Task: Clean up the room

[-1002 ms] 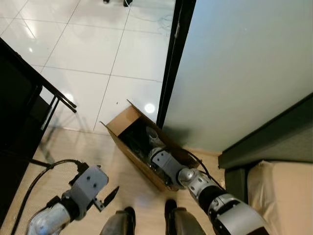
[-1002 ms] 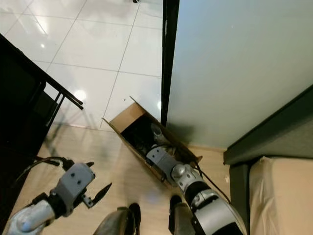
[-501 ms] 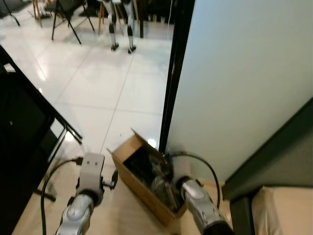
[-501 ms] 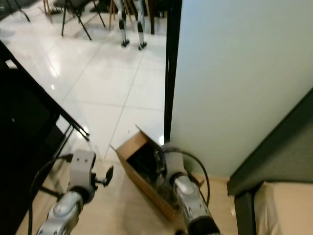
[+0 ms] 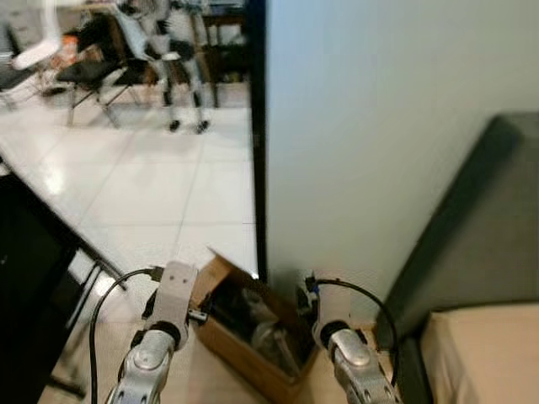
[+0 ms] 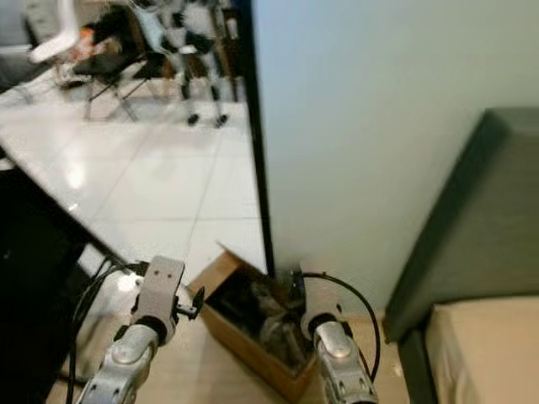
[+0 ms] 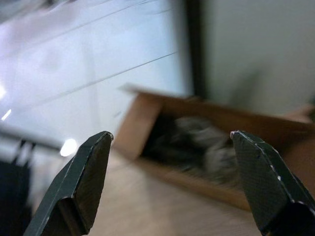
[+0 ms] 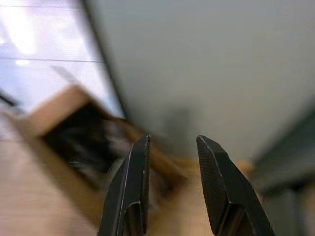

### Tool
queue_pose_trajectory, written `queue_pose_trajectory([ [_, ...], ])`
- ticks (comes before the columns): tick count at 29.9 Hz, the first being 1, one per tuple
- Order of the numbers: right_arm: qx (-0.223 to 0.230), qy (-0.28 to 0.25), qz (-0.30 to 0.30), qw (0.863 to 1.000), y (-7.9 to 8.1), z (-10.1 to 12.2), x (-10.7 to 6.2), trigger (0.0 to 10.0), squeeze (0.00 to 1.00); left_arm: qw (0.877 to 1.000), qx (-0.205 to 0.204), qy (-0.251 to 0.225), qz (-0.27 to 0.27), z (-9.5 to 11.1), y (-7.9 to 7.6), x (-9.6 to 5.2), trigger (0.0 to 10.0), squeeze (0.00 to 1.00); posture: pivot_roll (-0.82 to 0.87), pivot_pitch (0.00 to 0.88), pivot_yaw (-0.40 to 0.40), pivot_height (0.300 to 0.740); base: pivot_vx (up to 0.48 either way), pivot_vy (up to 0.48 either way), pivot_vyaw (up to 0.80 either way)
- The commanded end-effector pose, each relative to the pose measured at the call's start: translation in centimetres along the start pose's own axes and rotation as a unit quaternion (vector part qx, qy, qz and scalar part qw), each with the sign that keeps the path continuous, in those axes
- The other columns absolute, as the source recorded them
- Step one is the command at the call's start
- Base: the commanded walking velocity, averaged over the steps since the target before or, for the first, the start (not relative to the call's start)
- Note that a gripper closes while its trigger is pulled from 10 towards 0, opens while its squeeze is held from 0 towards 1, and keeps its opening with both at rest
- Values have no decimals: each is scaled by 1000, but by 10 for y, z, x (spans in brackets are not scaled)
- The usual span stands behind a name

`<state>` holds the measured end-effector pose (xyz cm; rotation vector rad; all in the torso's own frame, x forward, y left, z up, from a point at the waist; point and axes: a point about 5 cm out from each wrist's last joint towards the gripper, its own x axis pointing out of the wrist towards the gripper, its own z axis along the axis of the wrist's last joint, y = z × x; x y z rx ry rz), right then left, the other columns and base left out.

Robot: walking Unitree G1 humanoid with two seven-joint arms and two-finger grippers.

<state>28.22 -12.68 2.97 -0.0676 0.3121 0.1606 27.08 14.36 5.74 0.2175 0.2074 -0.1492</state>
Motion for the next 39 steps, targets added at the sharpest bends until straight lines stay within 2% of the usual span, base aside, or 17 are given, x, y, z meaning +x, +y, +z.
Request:
queue_pose_trajectory([
  [1, 6, 10, -7, 1000, -2, -3, -1, 10000, 0, 1000, 7, 11, -7, -9, -3, -4, 10000, 0, -55, 70, 27, 740, 0, 0, -800],
  [7, -2, 19, -3, 1000, -3, -5, 1, 10000, 0, 999, 24, 12, -29, -13, -8, -9, 10000, 0, -45, 74, 13, 740, 0, 0, -800],
  [10, -3, 22, -1, 1000, -2, -4, 1, 10000, 0, 999, 19, 9, -34, -13, -9, -10, 10000, 0, -45, 74, 13, 740, 0, 0, -800],
  [14, -4, 27, 0, 1000, -2, -2, 0, 10000, 0, 999, 20, -12, -36, -11, -9, -12, 10000, 0, -45, 73, 11, 740, 0, 0, -800],
  [20, -7, 32, -4, 999, -4, -3, -2, 10000, 0, 1000, -1, -4, -30, -14, -9, -12, 10000, 0, -53, 74, 14, 740, 0, 0, -800],
  [21, -6, 33, -9, 999, -6, -4, -3, 10000, 0, 999, -23, 4, -31, -14, -10, -12, 10000, 0, -57, 70, 18, 740, 0, 0, -800],
  [25, -6, 33, -10, 999, -7, -4, -3, 10000, 0, 999, -36, 7, -34, -14, -11, -11, 10000, 0, -57, 70, 18, 740, 0, 0, -800],
  [27, -6, 35, -14, 999, -9, -4, -4, 10000, 0, 997, -62, 6, -34, -11, -11, -10, 10000, 0, -63, 66, 19, 740, 0, 0, -800],
  [39, -7, 41, -15, 999, -9, -4, -4, 10000, 0, 997, -67, 2, -38, -8, -12, -9, 10000, 0, -60, 77, 19, 740, 0, 0, -800],
])
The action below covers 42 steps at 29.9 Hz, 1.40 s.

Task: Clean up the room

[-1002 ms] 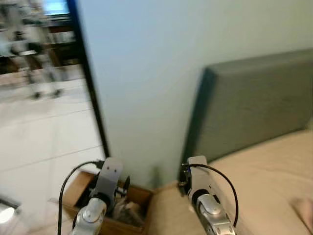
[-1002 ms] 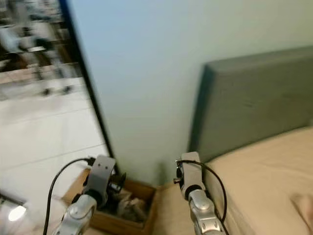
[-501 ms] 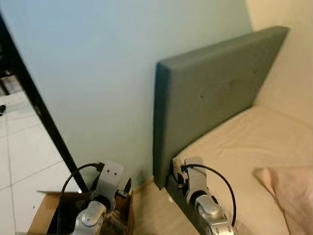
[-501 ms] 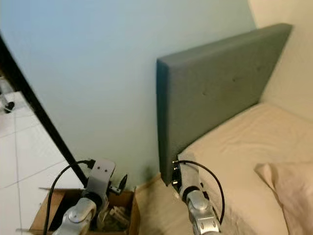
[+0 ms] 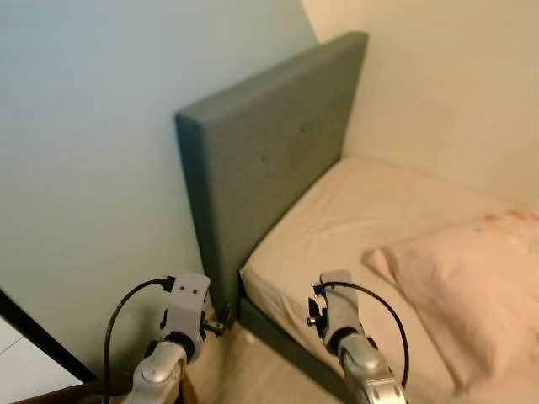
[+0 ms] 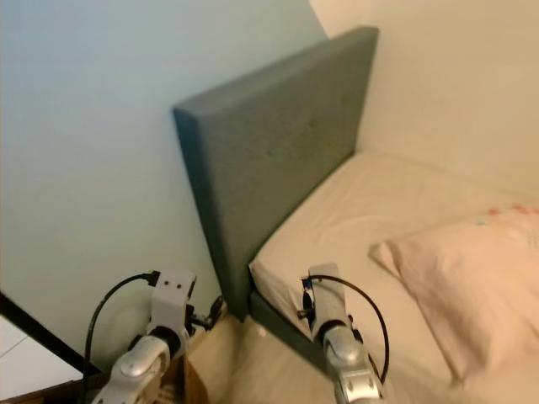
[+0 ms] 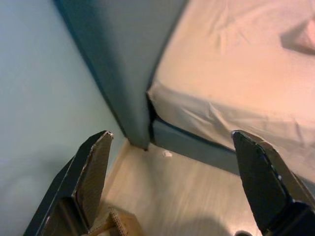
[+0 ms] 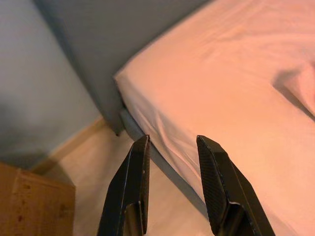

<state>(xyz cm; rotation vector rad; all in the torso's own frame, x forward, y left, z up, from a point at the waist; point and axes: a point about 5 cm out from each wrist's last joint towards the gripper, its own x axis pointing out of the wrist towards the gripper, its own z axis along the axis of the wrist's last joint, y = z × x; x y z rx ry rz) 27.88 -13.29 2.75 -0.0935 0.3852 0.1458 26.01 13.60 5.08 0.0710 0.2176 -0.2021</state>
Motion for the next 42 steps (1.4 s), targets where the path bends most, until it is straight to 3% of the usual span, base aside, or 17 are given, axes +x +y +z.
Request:
queue_pose_trajectory([
  [1, 2, 3, -8, 1000, -4, 0, -1, 10000, 0, 1000, 3, 5, -4, -1, -1, -1, 10000, 0, -60, 77, 19, 740, 0, 0, -800],
  [7, 2, 5, -12, 1000, -6, -2, -2, 10000, 0, 1000, 23, 1, 8, 1, 2, -1, 10000, 0, -62, 81, 22, 740, 0, 0, -800],
  [15, 6, -8, -42, 999, -16, 1, -3, 10000, 0, 996, 36, -17, 78, -3, 20, -2, 10000, 0, -68, 86, 24, 740, 0, 0, -800],
  [24, 4, -5, -45, 999, -17, 1, -3, 10000, 0, 999, 6, -6, 48, -6, 11, -7, 10000, 0, -63, 93, 21, 740, 0, 0, -800],
  [38, 5, -3, -45, 999, -15, -1, -4, 10000, 0, 999, 18, -16, 25, -6, 4, -6, 10000, 0, -62, 95, 25, 740, 0, 0, -800],
  [39, 1, -13, -42, 999, -15, 1, -4, 10000, 0, 999, 19, -18, 21, -5, 4, -6, 10000, 0, -62, 95, 25, 740, 0, 0, -800],
  [40, -34, -14, -41, 999, -15, 1, -4, 10000, 0, 999, 19, -19, 19, -4, 3, -6, 10000, 0, -63, 96, 25, 740, 0, 0, 0],
  [42, -36, -12, -41, 998, -15, 0, -4, 10000, 0, 999, 18, -28, 12, -2, 2, -7, 10000, 0, -63, 96, 25, 740, 0, 0, 0],
])
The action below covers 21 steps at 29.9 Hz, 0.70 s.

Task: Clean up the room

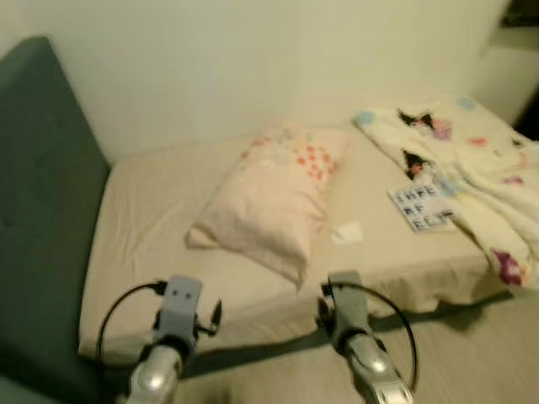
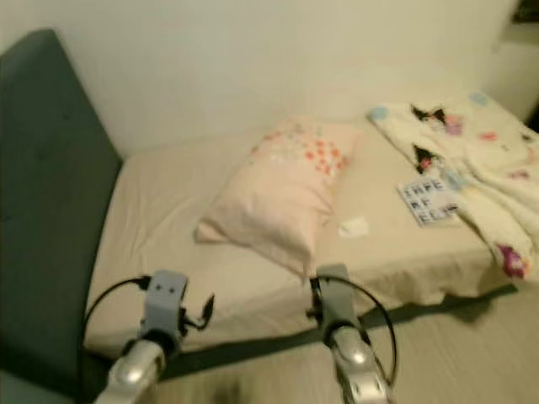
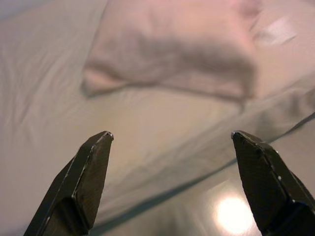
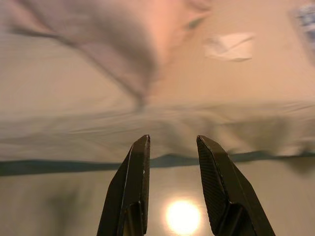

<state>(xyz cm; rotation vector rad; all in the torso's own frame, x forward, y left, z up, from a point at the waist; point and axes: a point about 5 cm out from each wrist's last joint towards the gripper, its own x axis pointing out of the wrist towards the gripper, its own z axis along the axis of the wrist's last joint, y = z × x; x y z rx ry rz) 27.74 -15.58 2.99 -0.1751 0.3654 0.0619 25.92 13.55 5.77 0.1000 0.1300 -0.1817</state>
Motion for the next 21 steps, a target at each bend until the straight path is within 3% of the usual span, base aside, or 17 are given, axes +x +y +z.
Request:
queue_pose_trajectory([
  [1, -3, -7, 8, 1000, 7, 2, 0, 10000, 0, 1000, 1, 14, -2, -8, 2, -5, 10000, 0, -63, 96, 25, 740, 0, 0, 0],
  [21, 1, -13, 13, 1000, 8, 4, 0, 10000, 0, 1000, -2, 1, -20, -4, -2, -5, 10000, 0, -67, 95, 24, 740, 352, 0, 0],
])
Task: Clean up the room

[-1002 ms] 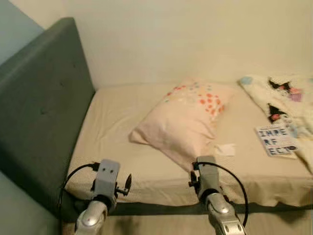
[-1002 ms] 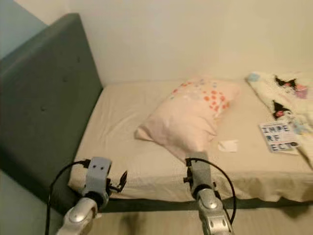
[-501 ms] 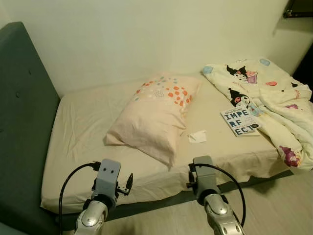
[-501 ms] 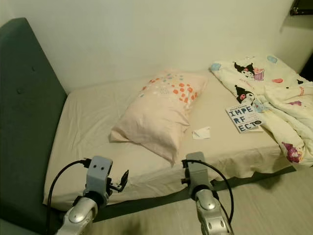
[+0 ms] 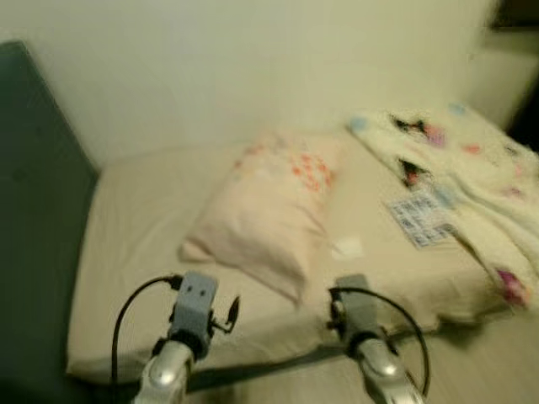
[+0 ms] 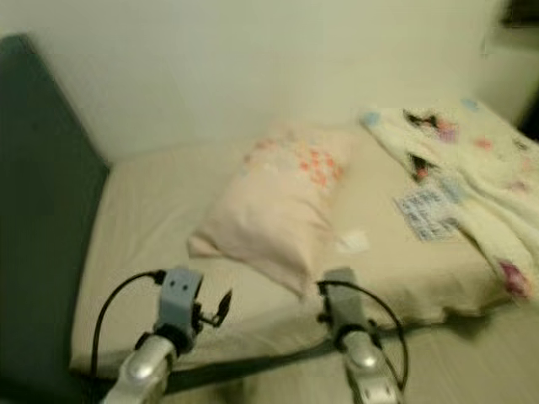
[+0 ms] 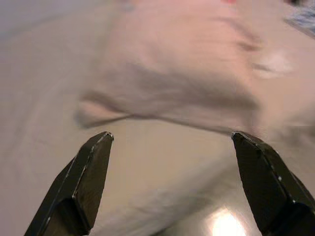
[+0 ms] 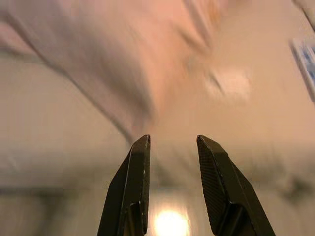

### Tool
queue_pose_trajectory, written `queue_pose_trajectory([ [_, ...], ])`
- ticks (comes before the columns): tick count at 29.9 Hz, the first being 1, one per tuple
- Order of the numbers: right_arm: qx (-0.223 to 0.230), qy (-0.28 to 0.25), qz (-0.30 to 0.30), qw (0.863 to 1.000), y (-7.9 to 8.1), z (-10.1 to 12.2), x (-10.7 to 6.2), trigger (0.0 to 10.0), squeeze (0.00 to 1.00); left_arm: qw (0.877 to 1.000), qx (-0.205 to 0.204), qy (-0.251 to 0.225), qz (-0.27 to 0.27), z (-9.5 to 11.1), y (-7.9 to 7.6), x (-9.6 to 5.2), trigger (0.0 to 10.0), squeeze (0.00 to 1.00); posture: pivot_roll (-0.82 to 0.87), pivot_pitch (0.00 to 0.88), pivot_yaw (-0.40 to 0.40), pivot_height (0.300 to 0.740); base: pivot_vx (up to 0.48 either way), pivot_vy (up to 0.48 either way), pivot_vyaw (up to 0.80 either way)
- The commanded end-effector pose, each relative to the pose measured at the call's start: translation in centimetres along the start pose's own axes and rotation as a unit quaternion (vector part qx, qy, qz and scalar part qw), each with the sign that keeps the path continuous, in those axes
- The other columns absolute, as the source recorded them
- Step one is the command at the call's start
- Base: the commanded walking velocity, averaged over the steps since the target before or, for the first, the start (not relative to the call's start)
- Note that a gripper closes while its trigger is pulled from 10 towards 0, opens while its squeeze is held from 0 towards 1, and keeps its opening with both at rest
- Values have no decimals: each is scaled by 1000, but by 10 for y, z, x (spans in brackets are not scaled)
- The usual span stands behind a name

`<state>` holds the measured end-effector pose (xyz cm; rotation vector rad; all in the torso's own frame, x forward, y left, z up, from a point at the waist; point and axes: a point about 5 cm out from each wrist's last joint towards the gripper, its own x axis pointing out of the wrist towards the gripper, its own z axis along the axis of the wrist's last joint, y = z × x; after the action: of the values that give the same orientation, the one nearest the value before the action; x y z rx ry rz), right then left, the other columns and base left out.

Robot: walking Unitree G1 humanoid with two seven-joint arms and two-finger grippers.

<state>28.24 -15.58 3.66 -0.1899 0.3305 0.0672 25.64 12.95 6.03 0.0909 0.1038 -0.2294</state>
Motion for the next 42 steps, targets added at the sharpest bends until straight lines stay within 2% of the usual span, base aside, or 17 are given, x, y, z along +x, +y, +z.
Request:
queue_pose_trajectory([
  [1, 2, 5, 15, 1000, 10, -4, -2, 10000, 0, 1000, -1, 15, 4, -7, 4, -3, 10000, 0, -67, 95, 24, 740, 386, 0, 0],
  [7, -23, 6, 29, 999, 14, -5, -3, 10000, 0, 1000, -2, 14, 3, -6, 4, -3, 10000, 0, -67, 95, 24, 740, 385, 0, 217],
  [9, -21, 5, 31, 999, 15, -5, -3, 10000, 0, 1000, -2, 15, 2, -7, 4, -3, 10000, 0, -67, 95, 24, 740, 384, 0, 800],
  [10, -2, 10, 32, 999, 15, -6, -3, 10000, 0, 1000, -1, 14, 2, -7, 3, -3, 10000, 0, -65, 98, 24, 740, 386, 0, 0],
  [13, -1, 12, 38, 999, 17, -6, -3, 10000, 0, 1000, -3, 15, 4, -7, 4, -4, 10000, 0, -65, 98, 24, 740, 339, 0, 0],
  [17, -4, 13, 42, 999, 18, -7, -3, 10000, 0, 1000, 1, 20, 12, -10, 8, -6, 10000, 0, -63, 98, 24, 740, 0, 0, 0],
  [26, -4, 13, 43, 999, 19, -8, -4, 10000, 0, 1000, -1, 16, 3, -10, 8, -7, 10000, 0, -64, 93, 29, 740, 0, 0, 0],
  [33, 0, 8, 43, 999, 19, -6, -5, 10000, 0, 1000, 14, 17, -3, -10, 6, -7, 10000, 0, -66, 92, 31, 740, 0, 0, 0],
  [42, 0, 7, 42, 999, 18, -6, -5, 10000, 0, 1000, 18, 16, -2, -9, 6, -7, 10000, 0, -66, 96, 28, 740, 0, -368, 0],
])
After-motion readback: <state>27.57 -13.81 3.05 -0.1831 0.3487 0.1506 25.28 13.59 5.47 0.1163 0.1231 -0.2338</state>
